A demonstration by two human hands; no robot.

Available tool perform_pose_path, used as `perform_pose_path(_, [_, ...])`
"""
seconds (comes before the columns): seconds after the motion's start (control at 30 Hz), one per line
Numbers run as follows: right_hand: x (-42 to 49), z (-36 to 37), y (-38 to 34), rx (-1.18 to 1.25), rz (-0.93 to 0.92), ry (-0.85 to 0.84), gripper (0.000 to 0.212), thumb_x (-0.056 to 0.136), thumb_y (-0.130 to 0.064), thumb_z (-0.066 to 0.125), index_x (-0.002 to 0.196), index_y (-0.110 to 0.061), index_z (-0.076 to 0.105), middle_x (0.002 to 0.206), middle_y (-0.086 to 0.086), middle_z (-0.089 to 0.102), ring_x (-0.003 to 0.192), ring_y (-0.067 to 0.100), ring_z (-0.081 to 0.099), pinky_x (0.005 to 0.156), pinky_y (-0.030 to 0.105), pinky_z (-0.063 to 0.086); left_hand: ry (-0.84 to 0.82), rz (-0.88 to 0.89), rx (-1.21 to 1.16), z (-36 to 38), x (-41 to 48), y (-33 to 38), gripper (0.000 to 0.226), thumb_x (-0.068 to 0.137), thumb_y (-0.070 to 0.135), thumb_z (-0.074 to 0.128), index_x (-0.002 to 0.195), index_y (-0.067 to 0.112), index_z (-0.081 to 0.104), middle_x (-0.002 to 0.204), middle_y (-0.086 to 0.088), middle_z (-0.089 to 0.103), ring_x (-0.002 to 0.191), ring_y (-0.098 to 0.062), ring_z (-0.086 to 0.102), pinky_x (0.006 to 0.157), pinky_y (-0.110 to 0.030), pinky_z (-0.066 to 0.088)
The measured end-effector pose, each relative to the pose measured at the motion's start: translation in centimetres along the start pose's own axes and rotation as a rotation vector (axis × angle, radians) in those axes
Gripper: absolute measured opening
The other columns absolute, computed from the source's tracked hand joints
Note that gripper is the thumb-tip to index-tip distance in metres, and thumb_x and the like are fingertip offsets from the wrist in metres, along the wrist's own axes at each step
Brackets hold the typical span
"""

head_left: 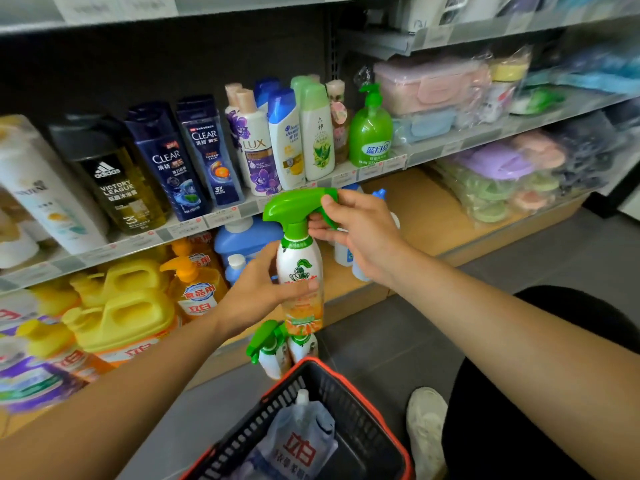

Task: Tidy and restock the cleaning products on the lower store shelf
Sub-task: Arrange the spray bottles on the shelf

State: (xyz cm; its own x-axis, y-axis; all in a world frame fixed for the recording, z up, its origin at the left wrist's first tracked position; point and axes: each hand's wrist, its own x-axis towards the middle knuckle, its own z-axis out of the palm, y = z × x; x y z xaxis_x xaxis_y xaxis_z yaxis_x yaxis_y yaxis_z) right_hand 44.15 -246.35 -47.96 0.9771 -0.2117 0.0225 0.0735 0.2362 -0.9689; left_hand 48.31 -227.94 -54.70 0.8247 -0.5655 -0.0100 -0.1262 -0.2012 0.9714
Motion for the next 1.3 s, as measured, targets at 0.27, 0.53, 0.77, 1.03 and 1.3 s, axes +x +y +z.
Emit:
perform_pose_path(0.27, [-0.6,-1.0,1.3,-0.381,-0.242,-0.001,0.024,0.085,-0.002,0.074,0.108,-0.006,0.072,0.084,-0.003,0.071,0.074,0.000,0.065,0.076,0.018,0.056,-0.073,-0.085,-0.150,-2.4,-3.6,-0.4,0.044,0.065,0.035,0.087,0.107,0.029,0.074,0.108,-0.008,0.077,0.099,-0.024,0.074,0.075,-0.028,0.058])
perform_pose_path(0.53, [-0.3,-0.7,2.7,-0.654,-0.460,-0.022,0.033,0.081,-0.006,0.079,0.113,-0.012,0.073,0.085,0.001,0.073,0.073,0.005,0.065,0.075,0.020,0.056,-0.173,-0.225,-0.270,-3.9,-4.0,-1.9,0.048,0.067,0.036,0.081,0.112,0.020,0.074,0.114,-0.013,0.075,0.102,-0.029,0.073,0.079,-0.031,0.059])
perform_pose_path(0.77, [0.2,-0.7,3.0,-0.562,-0.359,-0.046,0.026,0.082,-0.006,0.079,0.107,-0.011,0.074,0.081,0.009,0.074,0.071,0.013,0.070,0.073,0.024,0.059,-0.114,-0.143,-0.155,-4.3,-4.0,-2.9,0.057,0.066,0.034,0.085,0.118,0.015,0.070,0.113,-0.011,0.076,0.104,-0.029,0.073,0.082,-0.034,0.059])
perform_pose_path(1.03, [0.6,-0.6,4.0,-0.335,-0.175,-0.045,0.011,0.093,-0.011,0.066,0.085,-0.012,0.074,0.070,0.001,0.075,0.061,0.015,0.072,0.062,0.022,0.059,-0.006,-0.029,0.026,-4.2,-3.9,-3.4,0.052,0.065,0.038,0.090,0.113,0.033,0.071,0.109,0.001,0.076,0.100,-0.019,0.074,0.086,-0.041,0.062])
perform_pose_path(1.3, [0.8,-0.6,4.1,-0.354,-0.170,-0.137,0.024,0.082,-0.006,0.078,0.101,-0.019,0.072,0.093,-0.002,0.074,0.087,0.010,0.070,0.080,0.023,0.057,0.064,-0.025,0.111,-4.0,-3.7,-3.1,0.056,0.066,0.032,0.094,0.117,0.027,0.071,0.108,0.001,0.076,0.099,-0.020,0.073,0.087,-0.048,0.061])
